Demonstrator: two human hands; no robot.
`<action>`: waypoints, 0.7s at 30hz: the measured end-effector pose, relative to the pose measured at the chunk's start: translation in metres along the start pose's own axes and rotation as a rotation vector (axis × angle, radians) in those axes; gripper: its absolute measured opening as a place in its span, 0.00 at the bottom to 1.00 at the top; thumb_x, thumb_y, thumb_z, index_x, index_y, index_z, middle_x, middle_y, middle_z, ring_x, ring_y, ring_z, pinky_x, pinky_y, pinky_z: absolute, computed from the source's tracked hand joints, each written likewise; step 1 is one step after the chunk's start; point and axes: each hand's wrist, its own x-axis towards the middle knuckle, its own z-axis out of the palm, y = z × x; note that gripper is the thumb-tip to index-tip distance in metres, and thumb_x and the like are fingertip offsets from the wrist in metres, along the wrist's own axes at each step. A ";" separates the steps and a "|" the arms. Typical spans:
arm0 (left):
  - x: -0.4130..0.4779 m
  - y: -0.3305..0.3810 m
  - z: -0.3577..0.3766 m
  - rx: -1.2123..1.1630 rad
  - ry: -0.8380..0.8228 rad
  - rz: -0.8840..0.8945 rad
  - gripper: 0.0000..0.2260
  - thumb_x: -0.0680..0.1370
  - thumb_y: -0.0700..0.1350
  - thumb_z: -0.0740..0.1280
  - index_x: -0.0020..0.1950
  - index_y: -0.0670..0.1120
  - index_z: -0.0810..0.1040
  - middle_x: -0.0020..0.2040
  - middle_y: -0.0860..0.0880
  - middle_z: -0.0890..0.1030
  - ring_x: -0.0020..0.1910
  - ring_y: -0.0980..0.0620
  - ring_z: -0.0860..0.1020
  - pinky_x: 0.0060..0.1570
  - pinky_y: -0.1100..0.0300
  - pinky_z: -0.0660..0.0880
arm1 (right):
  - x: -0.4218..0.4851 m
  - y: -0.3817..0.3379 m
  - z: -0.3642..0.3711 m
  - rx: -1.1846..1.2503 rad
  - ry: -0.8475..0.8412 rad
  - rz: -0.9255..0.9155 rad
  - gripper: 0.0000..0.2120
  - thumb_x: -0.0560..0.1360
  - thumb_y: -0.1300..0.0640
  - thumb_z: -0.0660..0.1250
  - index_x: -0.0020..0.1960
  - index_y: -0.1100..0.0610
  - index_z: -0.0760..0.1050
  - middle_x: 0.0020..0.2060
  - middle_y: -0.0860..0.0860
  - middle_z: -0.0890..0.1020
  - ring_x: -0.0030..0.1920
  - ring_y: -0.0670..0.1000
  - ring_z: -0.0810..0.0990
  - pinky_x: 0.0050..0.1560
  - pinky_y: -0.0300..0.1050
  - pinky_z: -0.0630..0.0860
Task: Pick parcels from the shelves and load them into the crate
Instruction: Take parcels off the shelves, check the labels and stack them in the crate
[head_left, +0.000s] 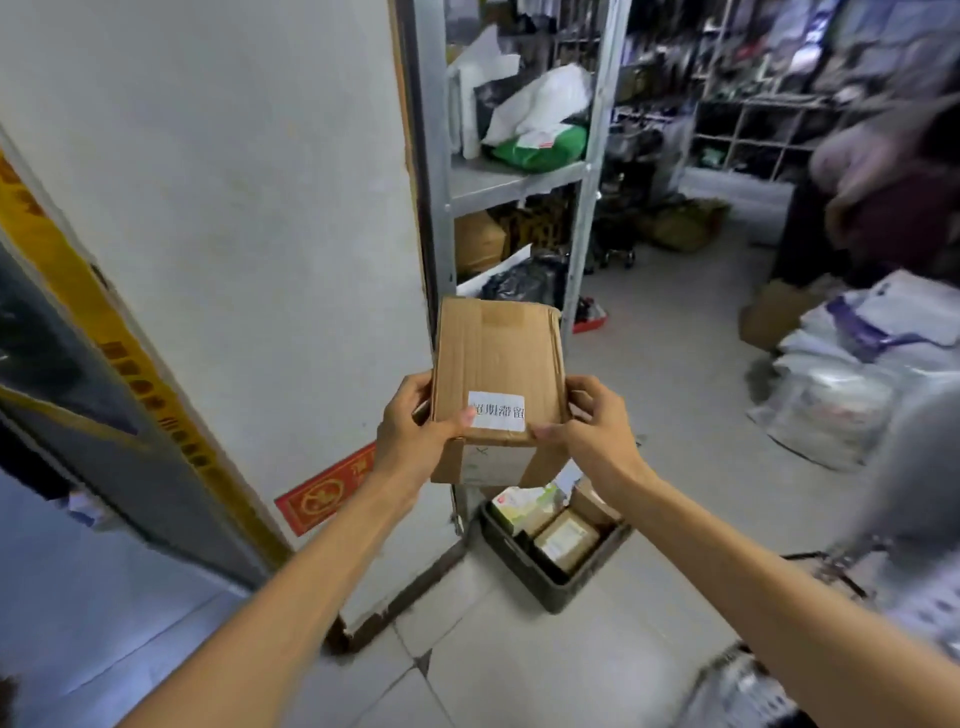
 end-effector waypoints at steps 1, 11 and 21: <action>0.010 -0.004 0.013 0.005 -0.038 0.000 0.19 0.72 0.41 0.75 0.59 0.55 0.73 0.57 0.53 0.81 0.57 0.51 0.80 0.56 0.48 0.79 | 0.006 0.006 -0.009 -0.001 0.038 0.011 0.26 0.64 0.65 0.77 0.58 0.52 0.72 0.57 0.52 0.79 0.59 0.54 0.77 0.57 0.55 0.78; 0.146 -0.060 0.146 0.038 -0.327 -0.020 0.19 0.71 0.40 0.76 0.54 0.59 0.73 0.57 0.53 0.81 0.59 0.54 0.78 0.59 0.52 0.77 | 0.112 0.065 -0.093 -0.074 0.298 0.060 0.24 0.64 0.63 0.79 0.55 0.54 0.73 0.49 0.45 0.78 0.55 0.50 0.76 0.50 0.46 0.78; 0.267 -0.128 0.235 0.051 -0.523 -0.165 0.21 0.70 0.34 0.75 0.52 0.56 0.73 0.52 0.56 0.81 0.53 0.60 0.79 0.43 0.70 0.78 | 0.215 0.147 -0.120 -0.110 0.451 0.213 0.28 0.64 0.59 0.80 0.61 0.55 0.72 0.56 0.48 0.77 0.59 0.50 0.76 0.49 0.35 0.75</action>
